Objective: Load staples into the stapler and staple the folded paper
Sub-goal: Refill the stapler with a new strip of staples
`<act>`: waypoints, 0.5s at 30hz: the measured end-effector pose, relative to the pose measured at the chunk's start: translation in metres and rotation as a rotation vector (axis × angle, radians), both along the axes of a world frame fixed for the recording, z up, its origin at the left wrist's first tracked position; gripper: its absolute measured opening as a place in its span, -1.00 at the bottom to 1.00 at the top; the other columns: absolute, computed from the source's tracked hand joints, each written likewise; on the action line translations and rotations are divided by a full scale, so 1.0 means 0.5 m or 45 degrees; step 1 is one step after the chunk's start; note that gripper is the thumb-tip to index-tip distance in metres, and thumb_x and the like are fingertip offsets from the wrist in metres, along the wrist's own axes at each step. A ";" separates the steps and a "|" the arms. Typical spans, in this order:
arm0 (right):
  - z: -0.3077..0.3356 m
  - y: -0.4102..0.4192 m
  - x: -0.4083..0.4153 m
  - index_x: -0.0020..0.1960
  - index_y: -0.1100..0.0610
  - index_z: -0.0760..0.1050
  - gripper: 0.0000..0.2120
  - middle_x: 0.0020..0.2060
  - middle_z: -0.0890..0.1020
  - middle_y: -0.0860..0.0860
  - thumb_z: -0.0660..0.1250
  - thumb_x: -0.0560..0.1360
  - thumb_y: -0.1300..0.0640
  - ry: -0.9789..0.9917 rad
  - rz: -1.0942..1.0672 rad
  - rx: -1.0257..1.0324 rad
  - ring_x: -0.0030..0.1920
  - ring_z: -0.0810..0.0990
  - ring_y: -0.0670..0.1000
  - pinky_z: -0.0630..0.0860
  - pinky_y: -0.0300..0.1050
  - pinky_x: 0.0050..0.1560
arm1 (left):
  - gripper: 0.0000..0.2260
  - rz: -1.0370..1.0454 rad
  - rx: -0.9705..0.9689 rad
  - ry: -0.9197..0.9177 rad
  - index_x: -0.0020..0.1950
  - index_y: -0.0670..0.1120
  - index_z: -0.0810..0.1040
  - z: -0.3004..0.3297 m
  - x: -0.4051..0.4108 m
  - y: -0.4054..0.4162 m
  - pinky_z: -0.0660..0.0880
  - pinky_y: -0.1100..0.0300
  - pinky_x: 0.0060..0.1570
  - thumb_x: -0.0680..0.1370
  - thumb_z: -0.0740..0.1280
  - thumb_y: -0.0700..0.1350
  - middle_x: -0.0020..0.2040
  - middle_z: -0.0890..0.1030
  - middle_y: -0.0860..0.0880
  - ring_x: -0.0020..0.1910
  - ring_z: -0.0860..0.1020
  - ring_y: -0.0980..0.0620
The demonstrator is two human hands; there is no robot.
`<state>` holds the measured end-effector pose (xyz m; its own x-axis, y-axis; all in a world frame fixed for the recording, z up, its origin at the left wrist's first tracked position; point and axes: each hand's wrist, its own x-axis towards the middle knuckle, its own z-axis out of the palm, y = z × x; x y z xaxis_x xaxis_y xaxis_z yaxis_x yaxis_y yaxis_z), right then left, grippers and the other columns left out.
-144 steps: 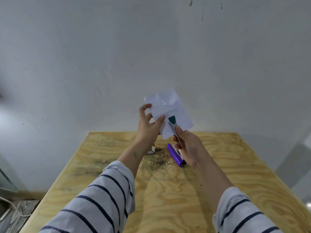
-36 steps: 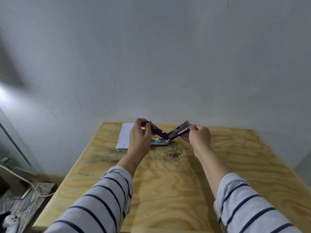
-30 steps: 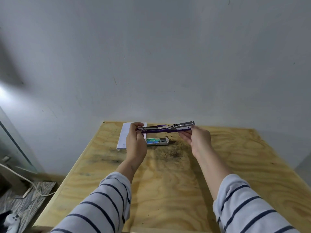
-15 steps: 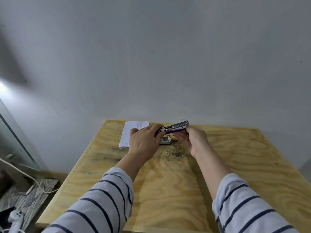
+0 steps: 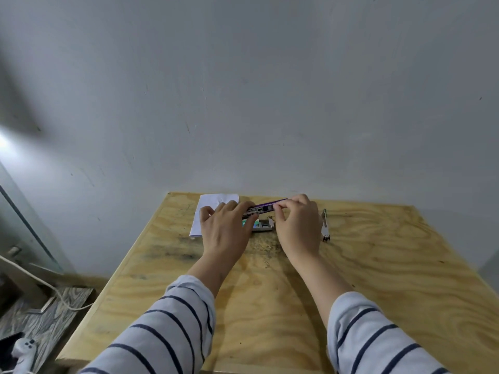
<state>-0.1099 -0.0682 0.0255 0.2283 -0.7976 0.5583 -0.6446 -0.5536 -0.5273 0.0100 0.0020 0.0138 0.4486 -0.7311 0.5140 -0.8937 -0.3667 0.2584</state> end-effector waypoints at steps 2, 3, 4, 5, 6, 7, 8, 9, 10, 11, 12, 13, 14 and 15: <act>-0.001 0.001 0.003 -0.09 0.11 0.63 -0.83 -0.13 0.56 -0.02 0.32 0.51 0.04 0.043 -0.047 -0.029 -0.04 0.47 0.07 0.29 -0.08 -0.12 | -0.76 0.009 -0.019 -0.039 0.18 0.21 0.48 0.004 -0.005 0.001 0.09 0.10 0.08 0.57 0.14 0.18 -0.08 0.59 0.12 -0.02 0.52 0.08; 0.000 0.003 0.005 -0.09 0.11 0.62 -0.83 -0.13 0.56 -0.02 0.33 0.51 0.02 0.055 -0.072 -0.028 -0.03 0.47 0.07 0.27 -0.08 -0.11 | -0.76 0.011 -0.026 -0.061 0.18 0.20 0.48 0.005 -0.007 0.002 0.09 0.10 0.08 0.57 0.16 0.18 -0.07 0.59 0.12 -0.01 0.52 0.07; 0.002 0.004 0.007 -0.10 0.10 0.62 -0.83 -0.12 0.57 -0.03 0.34 0.50 0.02 0.057 -0.092 -0.004 -0.02 0.46 0.08 0.26 -0.07 -0.09 | -0.76 0.009 -0.037 -0.083 0.18 0.20 0.50 0.006 -0.011 0.001 0.09 0.10 0.08 0.57 0.17 0.17 -0.07 0.60 0.12 -0.01 0.53 0.07; 0.005 0.005 0.009 -0.11 0.10 0.62 -0.83 -0.10 0.57 -0.03 0.34 0.50 0.01 0.043 -0.102 0.038 0.01 0.46 0.08 0.27 -0.06 -0.07 | -0.77 0.004 -0.054 -0.097 0.17 0.19 0.51 0.007 -0.014 0.000 0.10 0.10 0.09 0.56 0.19 0.16 -0.07 0.60 0.11 -0.02 0.54 0.06; 0.010 0.006 0.012 -0.12 0.11 0.62 -0.83 -0.09 0.57 -0.02 0.35 0.49 0.02 0.009 -0.103 0.087 0.02 0.46 0.08 0.31 -0.05 -0.04 | -0.78 0.002 -0.073 -0.101 0.16 0.18 0.53 0.009 -0.018 -0.003 0.10 0.09 0.09 0.56 0.21 0.15 -0.08 0.61 0.11 -0.03 0.55 0.05; 0.014 0.006 0.014 -0.13 0.11 0.62 -0.84 -0.08 0.57 -0.01 0.36 0.48 0.02 -0.047 -0.099 0.130 0.03 0.46 0.08 0.37 -0.03 -0.01 | -0.78 0.004 -0.090 -0.100 0.15 0.17 0.54 0.010 -0.021 -0.006 0.11 0.08 0.08 0.55 0.23 0.14 -0.09 0.61 0.11 -0.04 0.56 0.04; 0.018 0.003 0.016 -0.13 0.10 0.62 -0.85 -0.08 0.57 0.01 0.37 0.47 0.02 -0.109 -0.093 0.171 0.02 0.48 0.08 0.43 0.00 -0.01 | -0.79 0.010 -0.105 -0.097 0.14 0.18 0.54 0.012 -0.022 -0.010 0.11 0.08 0.08 0.55 0.24 0.13 -0.10 0.61 0.10 -0.05 0.56 0.04; 0.020 -0.001 0.016 -0.13 0.10 0.62 -0.85 -0.08 0.56 0.02 0.38 0.47 0.02 -0.168 -0.083 0.214 0.01 0.50 0.08 0.47 0.03 -0.03 | -0.80 0.013 -0.115 -0.096 0.13 0.18 0.54 0.014 -0.023 -0.013 0.12 0.08 0.07 0.54 0.24 0.13 -0.11 0.61 0.10 -0.05 0.56 0.03; 0.022 -0.006 0.016 -0.13 0.09 0.61 -0.86 -0.09 0.56 0.02 0.38 0.46 0.01 -0.216 -0.063 0.262 0.00 0.51 0.09 0.49 0.04 -0.04 | -0.80 0.014 -0.120 -0.098 0.13 0.18 0.54 0.017 -0.023 -0.015 0.12 0.08 0.07 0.54 0.25 0.13 -0.12 0.61 0.10 -0.06 0.56 0.03; 0.022 -0.010 0.015 -0.13 0.08 0.61 -0.86 -0.11 0.54 0.02 0.38 0.46 0.01 -0.255 -0.032 0.306 -0.01 0.52 0.10 0.50 0.06 -0.05 | -0.81 0.013 -0.121 -0.106 0.12 0.18 0.54 0.019 -0.023 -0.017 0.12 0.08 0.06 0.54 0.26 0.12 -0.12 0.61 0.10 -0.06 0.56 0.03; 0.022 -0.014 0.014 -0.13 0.09 0.60 -0.86 -0.13 0.53 0.02 0.38 0.47 0.02 -0.281 0.004 0.340 -0.03 0.53 0.10 0.50 0.08 -0.03 | -0.80 0.011 -0.118 -0.113 0.13 0.18 0.54 0.020 -0.023 -0.018 0.12 0.08 0.05 0.54 0.25 0.12 -0.12 0.61 0.10 -0.06 0.56 0.03; 0.023 -0.016 0.014 -0.12 0.10 0.59 -0.86 -0.15 0.50 0.00 0.36 0.48 0.03 -0.282 0.029 0.357 -0.04 0.53 0.11 0.50 0.11 -0.01 | -0.80 0.009 -0.112 -0.115 0.14 0.18 0.54 0.022 -0.023 -0.018 0.12 0.08 0.05 0.55 0.25 0.12 -0.12 0.61 0.10 -0.06 0.56 0.02; 0.024 -0.016 0.014 -0.12 0.10 0.58 -0.86 -0.16 0.48 -0.02 0.34 0.49 0.03 -0.257 0.038 0.360 -0.05 0.53 0.10 0.49 0.13 0.01 | -0.79 0.008 -0.102 -0.111 0.15 0.18 0.53 0.024 -0.024 -0.017 0.12 0.08 0.06 0.55 0.24 0.13 -0.10 0.61 0.10 -0.05 0.56 0.02; 0.023 -0.018 0.014 -0.10 0.09 0.56 -0.86 -0.15 0.46 -0.05 0.32 0.51 0.02 -0.214 0.037 0.363 -0.04 0.53 0.09 0.48 0.15 0.04 | -0.79 0.008 -0.084 -0.103 0.16 0.18 0.52 0.024 -0.024 -0.017 0.11 0.08 0.07 0.56 0.22 0.13 -0.08 0.60 0.10 -0.03 0.55 0.02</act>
<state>-0.1030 -0.0770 0.0371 0.1766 -0.9217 0.3454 -0.5213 -0.3853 -0.7614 -0.0020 -0.0063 0.0259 0.4080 -0.6920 0.5956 -0.9105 -0.3570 0.2089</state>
